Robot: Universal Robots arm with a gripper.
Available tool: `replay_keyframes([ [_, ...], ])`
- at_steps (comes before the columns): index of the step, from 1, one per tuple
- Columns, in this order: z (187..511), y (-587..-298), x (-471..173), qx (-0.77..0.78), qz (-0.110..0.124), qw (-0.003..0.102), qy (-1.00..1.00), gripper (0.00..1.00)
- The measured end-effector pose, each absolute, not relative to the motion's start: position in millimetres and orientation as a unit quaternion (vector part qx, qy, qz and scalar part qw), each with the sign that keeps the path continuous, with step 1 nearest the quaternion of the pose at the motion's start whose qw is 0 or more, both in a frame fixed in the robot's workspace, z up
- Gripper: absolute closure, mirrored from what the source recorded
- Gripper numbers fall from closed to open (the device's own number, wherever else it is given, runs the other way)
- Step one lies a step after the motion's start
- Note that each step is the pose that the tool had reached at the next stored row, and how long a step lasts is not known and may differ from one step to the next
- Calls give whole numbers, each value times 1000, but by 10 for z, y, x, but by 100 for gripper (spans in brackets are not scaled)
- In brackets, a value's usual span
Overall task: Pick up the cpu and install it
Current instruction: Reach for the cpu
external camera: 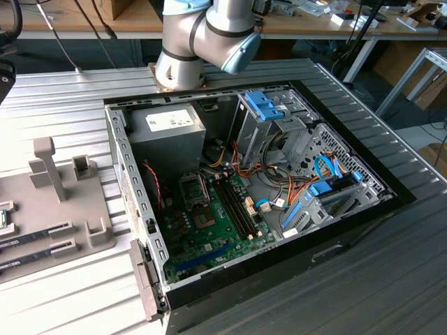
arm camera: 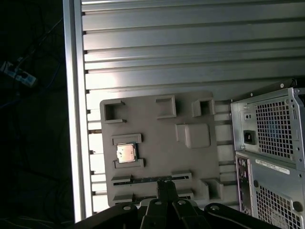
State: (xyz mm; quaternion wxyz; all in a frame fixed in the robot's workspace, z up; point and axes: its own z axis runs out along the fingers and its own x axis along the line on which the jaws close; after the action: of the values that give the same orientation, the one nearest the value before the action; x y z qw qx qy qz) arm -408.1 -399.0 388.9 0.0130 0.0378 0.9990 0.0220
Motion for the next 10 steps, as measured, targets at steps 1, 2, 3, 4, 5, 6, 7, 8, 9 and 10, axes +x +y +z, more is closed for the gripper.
replay_keyframes([
  [1,3889,-3989,-4086,38,22,13,999,89],
  [2,3888,-3990,-4092,38,22,13,999,89],
  [3,3888,-3989,-4098,38,22,13,999,89],
  [4,3889,-3989,-4104,38,22,13,999,89],
  [5,3888,-3989,-4112,38,22,13,999,89],
  [6,3889,-3989,-4116,38,22,13,999,89],
  [7,3888,-3989,-4123,38,22,13,999,89],
  [8,3888,-3990,-4129,38,22,13,999,89],
  [9,3888,-3990,-4137,38,22,13,999,89],
  [10,3889,-3989,-4143,38,22,13,999,89],
])
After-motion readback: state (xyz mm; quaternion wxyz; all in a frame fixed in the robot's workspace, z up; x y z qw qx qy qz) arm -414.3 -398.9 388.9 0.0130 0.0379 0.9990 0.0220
